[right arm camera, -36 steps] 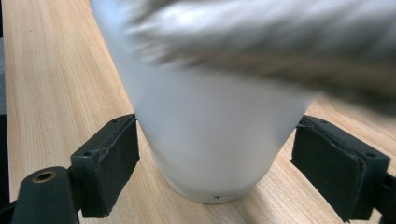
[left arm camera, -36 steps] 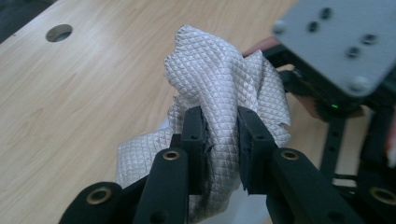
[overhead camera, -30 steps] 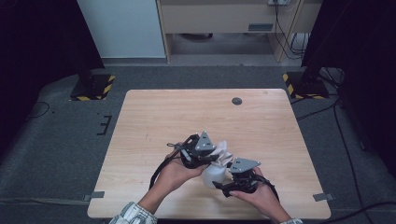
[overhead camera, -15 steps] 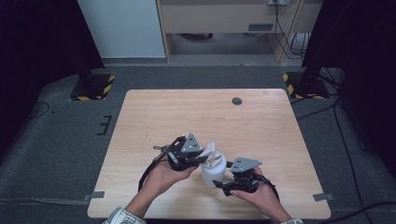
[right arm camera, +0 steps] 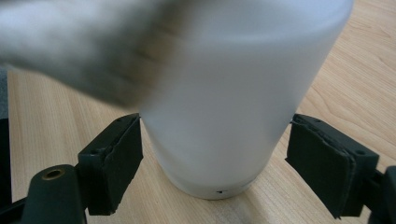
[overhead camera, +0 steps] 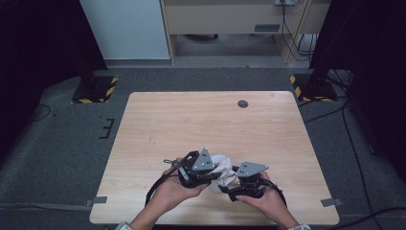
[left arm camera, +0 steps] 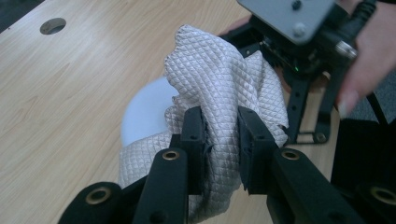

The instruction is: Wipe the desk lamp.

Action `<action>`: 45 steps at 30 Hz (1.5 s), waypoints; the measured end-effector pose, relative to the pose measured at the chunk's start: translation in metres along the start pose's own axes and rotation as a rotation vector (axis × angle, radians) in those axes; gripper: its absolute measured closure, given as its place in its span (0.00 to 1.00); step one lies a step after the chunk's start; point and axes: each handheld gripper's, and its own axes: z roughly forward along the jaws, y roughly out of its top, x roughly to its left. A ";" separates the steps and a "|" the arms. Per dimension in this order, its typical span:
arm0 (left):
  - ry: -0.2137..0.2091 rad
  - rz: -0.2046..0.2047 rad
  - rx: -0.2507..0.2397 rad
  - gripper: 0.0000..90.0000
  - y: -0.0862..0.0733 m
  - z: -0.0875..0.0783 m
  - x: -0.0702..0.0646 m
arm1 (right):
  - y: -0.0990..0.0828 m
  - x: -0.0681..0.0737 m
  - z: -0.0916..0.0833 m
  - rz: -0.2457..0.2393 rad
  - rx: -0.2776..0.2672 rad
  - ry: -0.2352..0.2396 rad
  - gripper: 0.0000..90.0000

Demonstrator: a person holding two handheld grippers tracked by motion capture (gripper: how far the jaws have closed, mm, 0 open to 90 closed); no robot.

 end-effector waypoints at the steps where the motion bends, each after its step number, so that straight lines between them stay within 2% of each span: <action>1: -0.002 0.000 0.001 0.82 0.003 0.003 0.001 | 0.000 0.000 -0.001 0.000 -0.002 0.001 0.21; 5: 0.008 0.002 0.015 0.82 0.017 0.021 0.011 | 0.000 -0.001 -0.002 -0.005 -0.008 0.000 0.22; 6: 0.008 0.002 0.015 0.82 0.017 0.021 0.011 | 0.000 -0.001 -0.002 -0.005 -0.008 0.000 0.22; 10: 0.045 -0.019 0.015 0.82 0.023 0.028 0.025 | 0.000 -0.002 -0.004 -0.001 -0.009 -0.005 0.21; 12: 0.071 -0.034 0.020 0.82 0.023 0.028 0.035 | -0.001 -0.003 -0.005 0.005 -0.008 -0.007 0.21; 15: 0.084 -0.044 0.026 0.82 0.019 0.025 0.041 | -0.001 -0.003 -0.005 0.005 -0.009 -0.007 0.21; 19: 0.100 -0.084 0.003 0.82 0.009 0.017 0.045 | -0.001 -0.003 -0.005 0.003 -0.010 -0.009 0.21; 26: 0.122 -0.109 -0.020 0.82 -0.011 0.000 0.047 | -0.001 -0.003 -0.005 0.004 -0.008 -0.017 0.20; 35: 0.124 -0.132 -0.061 0.82 -0.035 -0.015 0.042 | -0.004 -0.004 -0.008 0.018 -0.010 -0.029 0.24; 40: 0.126 -0.136 -0.086 0.82 -0.041 -0.021 0.038 | -0.006 -0.004 -0.014 0.030 -0.019 -0.038 0.28; 45: 0.125 -0.129 -0.114 0.82 -0.041 -0.029 0.033 | -0.007 -0.006 -0.024 0.049 -0.038 -0.037 0.34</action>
